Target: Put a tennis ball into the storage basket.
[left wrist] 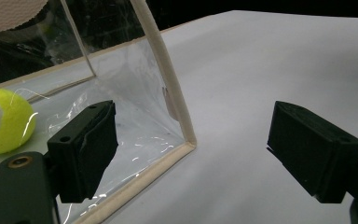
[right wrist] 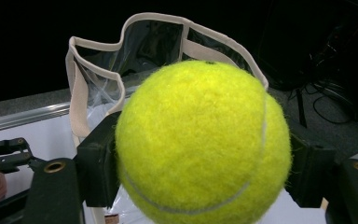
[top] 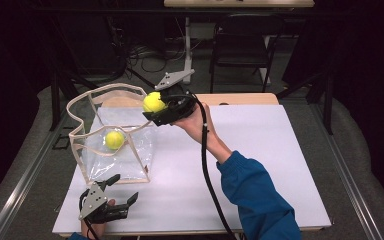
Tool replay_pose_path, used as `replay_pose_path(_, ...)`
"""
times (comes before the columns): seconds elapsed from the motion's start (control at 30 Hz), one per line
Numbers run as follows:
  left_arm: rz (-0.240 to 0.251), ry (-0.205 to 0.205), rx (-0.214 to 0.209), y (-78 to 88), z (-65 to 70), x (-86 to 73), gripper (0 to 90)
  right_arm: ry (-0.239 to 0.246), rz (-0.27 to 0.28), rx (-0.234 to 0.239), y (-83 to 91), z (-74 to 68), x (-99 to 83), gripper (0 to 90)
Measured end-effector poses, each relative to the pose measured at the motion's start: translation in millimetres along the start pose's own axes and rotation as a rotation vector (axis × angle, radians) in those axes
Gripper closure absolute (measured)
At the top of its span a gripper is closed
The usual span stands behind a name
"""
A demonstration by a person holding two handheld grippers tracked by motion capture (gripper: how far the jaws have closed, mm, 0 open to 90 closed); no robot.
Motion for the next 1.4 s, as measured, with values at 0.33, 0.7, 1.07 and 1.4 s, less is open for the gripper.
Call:
replay_pose_path(0.33,0.0,0.0,0.0,0.1,-0.6,-0.3,15.8,0.01,-0.005,0.011,-10.0,-4.7,6.7,26.3)
replay_pose_path(0.7,-0.002,0.001,0.0,-0.7,0.0,-0.2,15.8,0.013,0.006,0.019,-15.7,-6.5,13.7,26.2)
replay_pose_path(1.07,-0.004,-0.001,-0.001,-0.6,0.3,-0.4,15.8,0.012,-0.012,0.028,-27.5,-9.0,15.8,26.3)
replay_pose_path(1.4,-0.007,-0.002,-0.002,-0.4,-0.5,-0.6,15.8,0.006,-0.037,0.04,-39.0,-8.7,15.8,26.3)
Point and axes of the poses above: each handheld gripper's, and its own axes: y roughly backward along the jaws, x roughly out of its top, z roughly to its right, the point moved 4 cm from there along -y, roughly forward along the jaws, and after that the axes turned 9 degrees about x, right-handed, at the moved point
